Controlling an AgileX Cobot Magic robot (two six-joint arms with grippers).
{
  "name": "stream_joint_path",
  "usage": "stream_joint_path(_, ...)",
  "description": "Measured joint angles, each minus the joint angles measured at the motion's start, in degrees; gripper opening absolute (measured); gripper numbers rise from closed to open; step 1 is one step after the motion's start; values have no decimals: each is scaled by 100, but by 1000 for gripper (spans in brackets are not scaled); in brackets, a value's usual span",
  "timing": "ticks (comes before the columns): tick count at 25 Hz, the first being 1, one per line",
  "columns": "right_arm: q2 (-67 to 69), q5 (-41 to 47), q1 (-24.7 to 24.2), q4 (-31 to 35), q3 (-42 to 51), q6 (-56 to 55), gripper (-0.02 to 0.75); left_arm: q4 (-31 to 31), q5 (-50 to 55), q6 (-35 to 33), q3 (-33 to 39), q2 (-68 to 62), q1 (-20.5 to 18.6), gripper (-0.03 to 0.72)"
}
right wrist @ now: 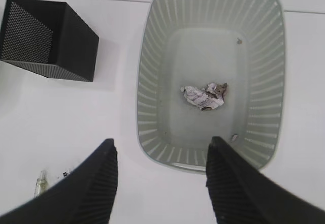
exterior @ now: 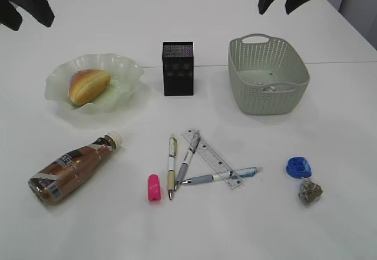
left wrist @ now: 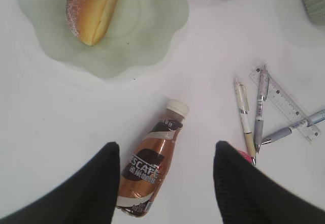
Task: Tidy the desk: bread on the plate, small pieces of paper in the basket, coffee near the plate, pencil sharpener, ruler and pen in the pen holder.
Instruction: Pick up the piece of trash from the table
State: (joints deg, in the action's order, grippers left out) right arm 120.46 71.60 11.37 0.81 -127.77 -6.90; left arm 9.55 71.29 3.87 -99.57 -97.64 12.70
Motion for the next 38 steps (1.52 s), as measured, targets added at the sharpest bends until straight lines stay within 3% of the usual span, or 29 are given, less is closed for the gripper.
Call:
stream_joint_path(6,-1133,13,0,-21,816,0,445,103,0,0,0,0,0,426)
stream_joint_path(17,-3643,36,0,154,4014,-59,445,294,0,0,0,0,0,426)
stream_joint_path(25,-4547,25,0,462,5867,-81,445,543,0,0,0,0,0,426)
stream_joint_path(30,-4497,7,0,277,6547,-43,445,546,0,0,0,0,0,426)
stream_joint_path(38,-4077,-304,0,272,6608,-34,445,325,0,-86,0,8,0,426)
